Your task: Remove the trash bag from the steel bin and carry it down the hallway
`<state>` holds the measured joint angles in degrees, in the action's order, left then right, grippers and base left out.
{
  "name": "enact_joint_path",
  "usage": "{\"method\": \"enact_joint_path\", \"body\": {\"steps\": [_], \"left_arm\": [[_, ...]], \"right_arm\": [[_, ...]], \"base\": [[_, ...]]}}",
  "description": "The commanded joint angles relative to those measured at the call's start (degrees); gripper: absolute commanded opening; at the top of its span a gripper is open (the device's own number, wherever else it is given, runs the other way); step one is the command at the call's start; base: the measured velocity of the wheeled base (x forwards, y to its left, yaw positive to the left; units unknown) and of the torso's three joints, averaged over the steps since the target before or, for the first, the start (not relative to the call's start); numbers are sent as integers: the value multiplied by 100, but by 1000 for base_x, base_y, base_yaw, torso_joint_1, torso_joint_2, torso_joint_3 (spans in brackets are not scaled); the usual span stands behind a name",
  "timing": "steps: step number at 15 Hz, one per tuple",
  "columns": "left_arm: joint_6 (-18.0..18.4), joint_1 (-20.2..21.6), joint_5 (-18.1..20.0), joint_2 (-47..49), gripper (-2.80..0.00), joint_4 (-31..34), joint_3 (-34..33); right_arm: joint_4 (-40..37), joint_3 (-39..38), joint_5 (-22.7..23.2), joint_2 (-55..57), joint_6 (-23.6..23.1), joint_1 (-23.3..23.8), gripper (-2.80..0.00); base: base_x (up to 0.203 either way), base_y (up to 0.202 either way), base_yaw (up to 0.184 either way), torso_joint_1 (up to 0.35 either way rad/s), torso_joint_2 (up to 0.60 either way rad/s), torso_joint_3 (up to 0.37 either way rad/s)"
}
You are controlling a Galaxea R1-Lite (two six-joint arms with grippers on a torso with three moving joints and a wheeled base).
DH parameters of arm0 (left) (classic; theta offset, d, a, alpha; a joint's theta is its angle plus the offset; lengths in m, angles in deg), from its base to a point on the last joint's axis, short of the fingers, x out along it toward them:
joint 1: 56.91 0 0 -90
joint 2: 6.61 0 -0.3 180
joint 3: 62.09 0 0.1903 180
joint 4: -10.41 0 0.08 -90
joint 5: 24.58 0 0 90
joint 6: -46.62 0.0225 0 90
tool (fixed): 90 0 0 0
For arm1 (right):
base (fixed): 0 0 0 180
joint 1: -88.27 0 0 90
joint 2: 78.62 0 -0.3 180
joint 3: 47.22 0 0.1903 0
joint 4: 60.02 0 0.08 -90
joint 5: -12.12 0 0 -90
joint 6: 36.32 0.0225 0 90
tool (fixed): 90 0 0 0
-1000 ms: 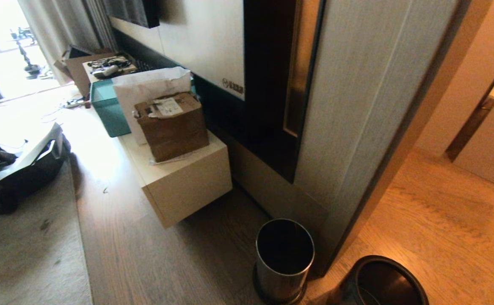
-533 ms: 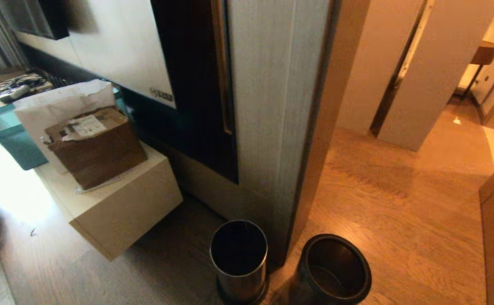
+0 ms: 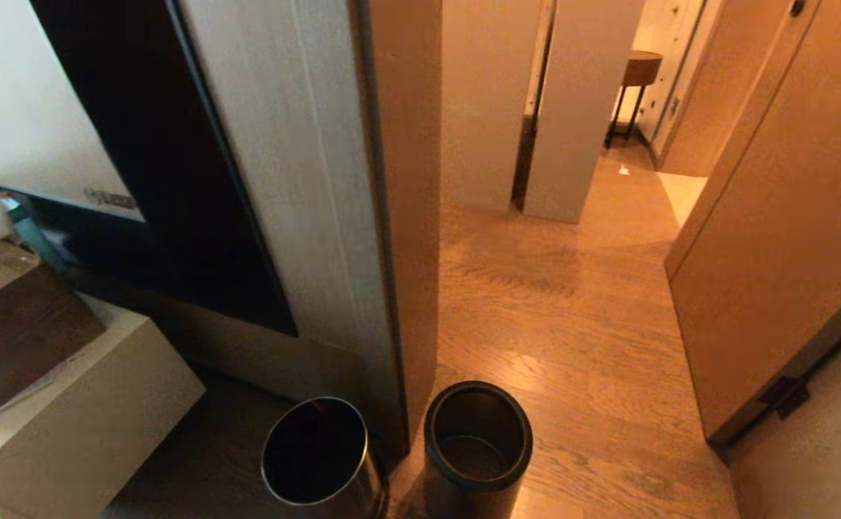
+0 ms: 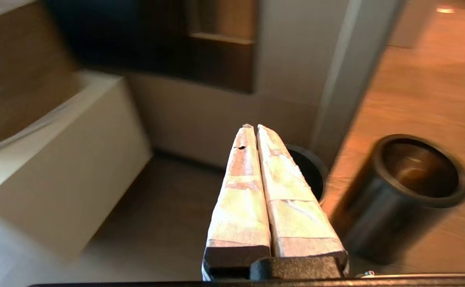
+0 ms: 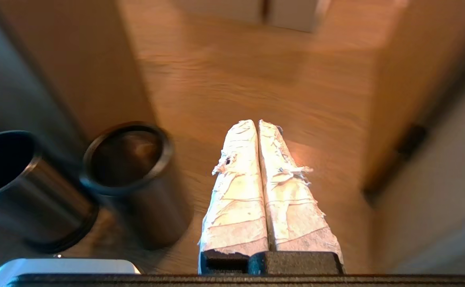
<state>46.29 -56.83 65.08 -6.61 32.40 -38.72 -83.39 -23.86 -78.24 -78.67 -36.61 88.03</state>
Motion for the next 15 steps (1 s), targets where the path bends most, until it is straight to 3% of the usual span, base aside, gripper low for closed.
{"method": "enact_joint_path", "body": {"steps": [1, 10, 15], "left_arm": [[-2, 1, -1, 0, -280, -3, -65], [-2, 1, -1, 0, -280, -3, -70], [-2, 1, -1, 0, -280, -3, -70]], "right_arm": [[0, 0, 0, 5, -6, -2, -280], [0, 0, 0, 5, -23, -2, -280], [-9, 0, 23, 5, -69, -2, -280]], "base": [[-1, 9, -169, 1, 5, -2], [-1, 9, -166, 0, 3, 3], [1, 1, -18, 0, 0, 0]]}}
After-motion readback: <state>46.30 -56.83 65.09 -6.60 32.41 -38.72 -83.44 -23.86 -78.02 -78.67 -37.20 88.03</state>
